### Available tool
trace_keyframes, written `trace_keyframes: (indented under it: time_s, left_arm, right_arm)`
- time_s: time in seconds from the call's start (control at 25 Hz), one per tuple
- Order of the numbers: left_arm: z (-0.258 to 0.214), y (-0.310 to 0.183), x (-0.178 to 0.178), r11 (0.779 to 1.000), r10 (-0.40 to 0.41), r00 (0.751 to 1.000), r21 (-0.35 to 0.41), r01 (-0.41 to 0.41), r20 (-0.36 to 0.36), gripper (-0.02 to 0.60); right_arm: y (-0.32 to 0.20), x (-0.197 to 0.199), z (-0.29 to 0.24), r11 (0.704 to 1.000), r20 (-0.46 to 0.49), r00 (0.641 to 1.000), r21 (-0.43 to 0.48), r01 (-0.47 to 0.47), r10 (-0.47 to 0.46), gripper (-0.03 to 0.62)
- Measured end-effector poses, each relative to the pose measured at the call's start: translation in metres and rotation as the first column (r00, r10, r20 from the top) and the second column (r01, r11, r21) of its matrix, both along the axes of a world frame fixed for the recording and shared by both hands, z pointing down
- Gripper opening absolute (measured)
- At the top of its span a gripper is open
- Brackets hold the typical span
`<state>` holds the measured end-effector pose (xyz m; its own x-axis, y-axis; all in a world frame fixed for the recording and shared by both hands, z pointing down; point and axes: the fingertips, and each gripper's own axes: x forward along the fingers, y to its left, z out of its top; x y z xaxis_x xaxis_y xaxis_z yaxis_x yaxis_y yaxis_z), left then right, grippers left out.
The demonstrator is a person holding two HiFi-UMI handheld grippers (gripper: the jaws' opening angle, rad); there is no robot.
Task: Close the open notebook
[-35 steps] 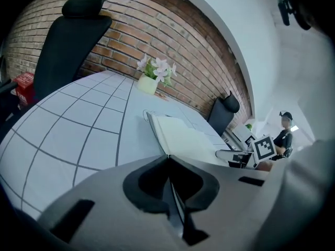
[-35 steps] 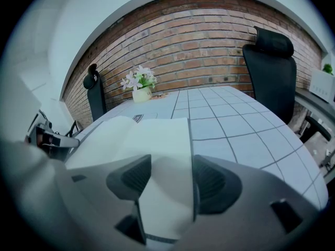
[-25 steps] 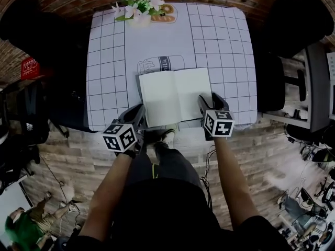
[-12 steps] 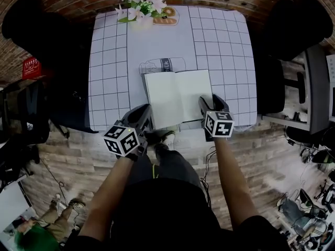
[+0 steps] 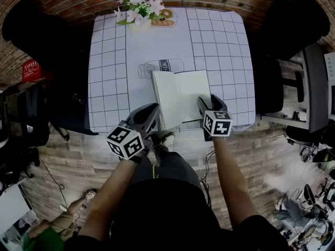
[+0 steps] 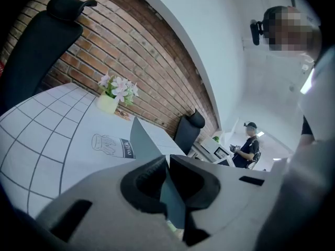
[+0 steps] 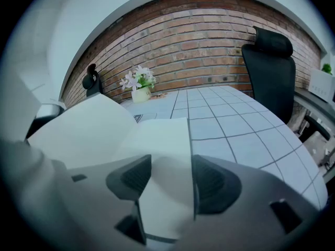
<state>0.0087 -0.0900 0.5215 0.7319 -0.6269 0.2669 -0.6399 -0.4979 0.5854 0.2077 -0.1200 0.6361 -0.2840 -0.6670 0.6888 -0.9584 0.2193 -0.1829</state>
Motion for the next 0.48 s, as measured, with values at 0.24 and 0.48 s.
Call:
trace_keyframes:
  time_s: [0.24, 0.48]
  left_arm:
    - [-0.015, -0.002, 0.018, 0.998, 0.038, 0.999, 0.056, -0.037, -0.025, 0.029]
    - [-0.023, -0.004, 0.033, 0.995, 0.070, 0.996, 0.080, -0.066, -0.047, 0.029]
  right_arm:
    - [0.000, 0.000, 0.000, 1.000, 0.010, 1.000, -0.003, 0.000, 0.000, 0.238]
    - [0.002, 0.004, -0.004, 1.000, 0.033, 0.999, -0.002, -0.005, 0.005, 0.238]
